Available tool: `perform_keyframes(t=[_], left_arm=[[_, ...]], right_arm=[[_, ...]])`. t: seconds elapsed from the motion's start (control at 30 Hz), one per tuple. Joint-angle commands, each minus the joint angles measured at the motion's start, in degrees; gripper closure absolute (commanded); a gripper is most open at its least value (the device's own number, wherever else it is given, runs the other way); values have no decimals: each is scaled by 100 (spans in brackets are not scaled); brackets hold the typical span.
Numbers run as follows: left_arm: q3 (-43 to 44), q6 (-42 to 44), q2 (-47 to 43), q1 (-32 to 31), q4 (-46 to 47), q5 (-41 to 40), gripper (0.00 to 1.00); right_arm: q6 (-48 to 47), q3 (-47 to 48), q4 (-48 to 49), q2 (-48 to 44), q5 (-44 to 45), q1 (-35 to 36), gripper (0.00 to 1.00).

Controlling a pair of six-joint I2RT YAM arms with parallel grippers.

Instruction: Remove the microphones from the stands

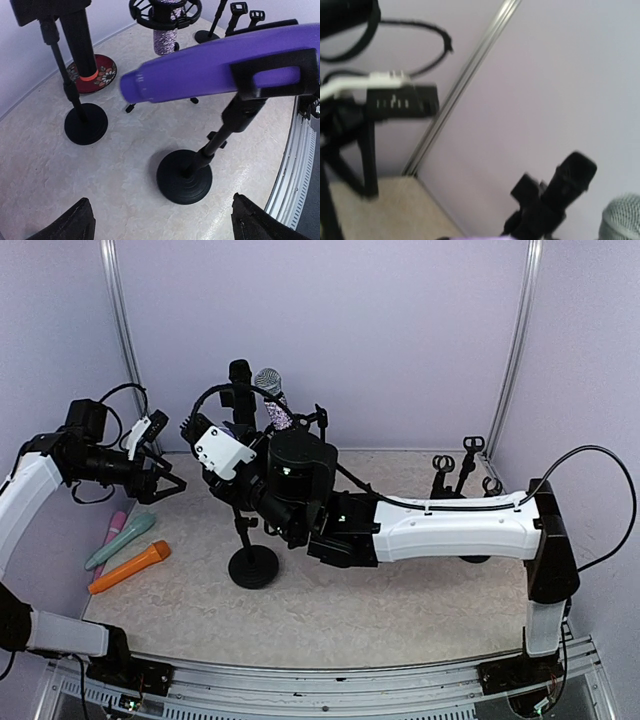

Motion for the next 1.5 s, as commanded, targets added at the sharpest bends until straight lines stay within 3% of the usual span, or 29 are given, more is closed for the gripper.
perform_keyframes(t=[0.0,0.2,0.37,0.8,1.2,1.47], left_arm=[[89,-308,101,-359,202,222,9],[-293,-869,305,-592,1155,214,20],[-586,-1451,524,-677,2068,492,37],[-1062,-1743,533,-1234,2711,785,44],[-1188,-2255,734,-1430,3610,356,100],[-1251,-1945,847,-1465,3749,-800,100]], right_arm=[[-305,515,1431,258,-308,-135,100],[-216,485,1911,574,-268,-157,100],[-57,146,2246,647,-228,-152,100],[82,33,2243,779,-199,-135,100],[-8,-359,2416,562,-104,-39,100],[-275,-1091,2859,-118,-38,143,100]])
